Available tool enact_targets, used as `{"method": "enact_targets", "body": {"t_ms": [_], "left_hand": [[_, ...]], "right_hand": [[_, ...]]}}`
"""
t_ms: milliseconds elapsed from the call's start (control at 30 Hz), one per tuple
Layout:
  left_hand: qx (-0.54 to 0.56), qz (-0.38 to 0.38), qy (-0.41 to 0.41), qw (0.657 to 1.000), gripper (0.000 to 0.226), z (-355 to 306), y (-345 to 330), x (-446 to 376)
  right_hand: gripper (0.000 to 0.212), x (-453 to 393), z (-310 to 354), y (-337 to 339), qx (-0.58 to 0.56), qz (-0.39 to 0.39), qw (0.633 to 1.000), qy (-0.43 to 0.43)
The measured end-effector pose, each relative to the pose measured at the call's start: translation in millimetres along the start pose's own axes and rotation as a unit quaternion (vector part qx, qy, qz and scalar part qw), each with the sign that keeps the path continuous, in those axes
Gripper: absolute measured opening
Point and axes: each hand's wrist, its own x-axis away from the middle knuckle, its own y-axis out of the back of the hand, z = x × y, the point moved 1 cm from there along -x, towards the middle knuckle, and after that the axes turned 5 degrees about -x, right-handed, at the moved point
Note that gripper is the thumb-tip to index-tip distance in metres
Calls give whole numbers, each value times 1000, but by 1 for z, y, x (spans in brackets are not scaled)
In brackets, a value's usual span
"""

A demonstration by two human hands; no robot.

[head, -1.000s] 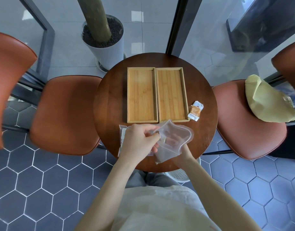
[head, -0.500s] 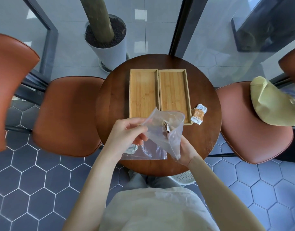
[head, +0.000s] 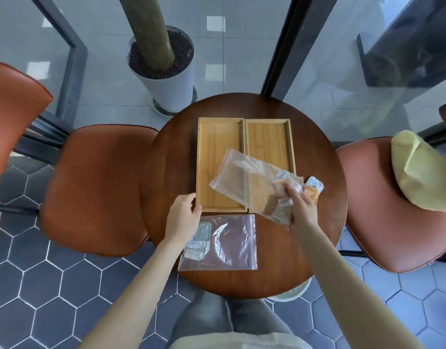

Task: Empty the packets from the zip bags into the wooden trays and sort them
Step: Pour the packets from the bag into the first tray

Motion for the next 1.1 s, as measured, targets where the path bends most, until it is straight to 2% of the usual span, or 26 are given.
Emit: {"method": "enact_targets", "body": {"t_ms": [67,133,300,400,533,700,833,967,1100], "left_hand": [[-64,16,5,998,47,12,-17,-13],[-83,22,10,996,49,19,-26,-24],[8,-38,53,998,34,30,-39,-43],[42,-62,73,995,29,36,-42,-47],[65,-61,81,993,30,42,-44,-49],[54,-53,77,994,29,42,-45,-52],[52,-47,83,994,28,41,-44,-53],[49,-53,88,994,26,40,-46,-53],[42,-50,84,994,27,41,-45,-52]], "right_hand": [[8,-13,1,-12,43,-5,998,39],[9,-23,1,-22,97,-9,992,79],[19,-40,9,-39,209,-23,966,152],[29,-42,14,-46,214,-11,963,161],[20,-40,18,-52,229,-20,956,183],[20,-34,21,-62,257,-50,940,219],[14,-27,26,-69,286,-53,925,245],[22,-21,32,-79,307,-46,916,253],[16,-15,36,-86,314,-37,914,255]]}}
